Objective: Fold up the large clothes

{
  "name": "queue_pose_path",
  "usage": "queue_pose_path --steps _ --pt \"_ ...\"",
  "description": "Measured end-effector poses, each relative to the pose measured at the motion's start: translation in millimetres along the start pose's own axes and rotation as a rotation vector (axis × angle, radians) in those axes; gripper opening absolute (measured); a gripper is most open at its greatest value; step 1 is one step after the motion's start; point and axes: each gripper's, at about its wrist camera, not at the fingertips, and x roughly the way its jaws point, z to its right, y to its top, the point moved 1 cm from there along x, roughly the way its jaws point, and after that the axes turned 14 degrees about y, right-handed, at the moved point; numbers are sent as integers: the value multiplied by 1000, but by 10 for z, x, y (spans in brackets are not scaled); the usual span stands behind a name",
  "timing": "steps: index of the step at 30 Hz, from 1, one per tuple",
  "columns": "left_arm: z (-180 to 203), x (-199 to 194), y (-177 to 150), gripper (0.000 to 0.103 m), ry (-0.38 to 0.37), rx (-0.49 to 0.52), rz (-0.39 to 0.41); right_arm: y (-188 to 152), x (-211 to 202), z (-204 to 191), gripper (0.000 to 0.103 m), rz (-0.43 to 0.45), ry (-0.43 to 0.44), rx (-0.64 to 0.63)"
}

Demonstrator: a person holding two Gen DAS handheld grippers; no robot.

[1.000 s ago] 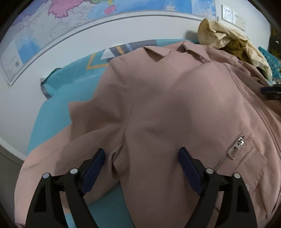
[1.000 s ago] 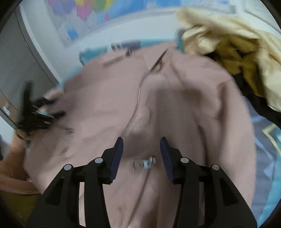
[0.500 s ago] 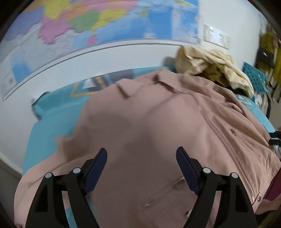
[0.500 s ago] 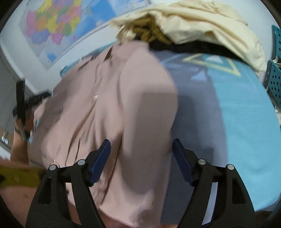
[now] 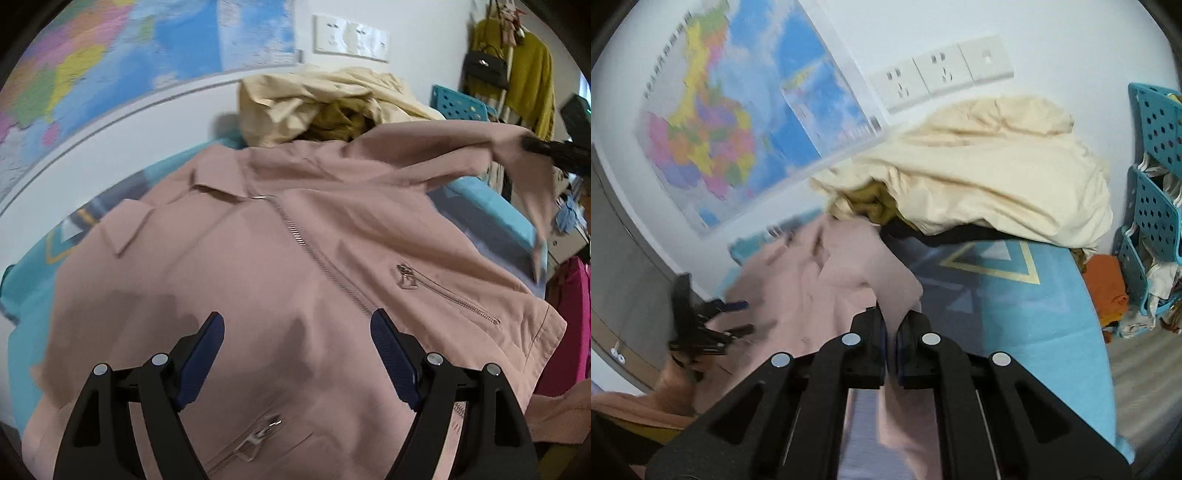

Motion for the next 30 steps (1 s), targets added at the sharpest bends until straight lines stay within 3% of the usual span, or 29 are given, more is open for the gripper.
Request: queue_pose_path --steps 1,2,3,5,7,10,12,13,14,17,18,20,23,26,30 --pt "25 25 2 79 -7 6 -7 -25 93 65 12 -20 -35 15" --pt "69 59 -10 79 -17 13 -20 -92 232 158 21 -69 -101 16" --pt "104 89 -21 79 -23 20 -31 -151 286 245 44 -97 -139 16" --pt "140 119 -43 78 -23 33 -46 -272 362 319 70 -123 -223 -1" --pt "123 109 -62 79 -26 32 -49 -382 331 301 70 -108 -270 -44" --pt "58 56 -80 79 -22 14 -42 -511 273 140 84 -99 -270 -119" --pt "14 22 -91 79 -26 -2 -33 -637 338 34 91 -138 -320 -212" --pt "5 27 -85 79 -26 -7 -34 -703 413 35 90 -181 -353 -242" --pt "-3 32 -86 79 -25 -13 -36 -717 483 72 76 -211 -371 -247" --pt "-1 53 -78 79 -22 -19 -46 -756 680 254 15 -334 -326 -164" --pt "-3 51 -75 79 -24 -22 -47 -742 692 248 10 -344 -321 -167" --pt "-10 28 -74 79 -26 -27 -44 -651 634 200 4 -331 -281 -166" --pt "-53 -39 -82 79 -24 -30 -28 -346 330 -21 3 -213 -78 -111" --pt "-142 -123 -66 79 -28 -49 -5 25 -6 -378 3 -65 180 -79" --pt "-329 -300 -14 79 -75 -110 51 372 -38 -845 3 15 419 -75"
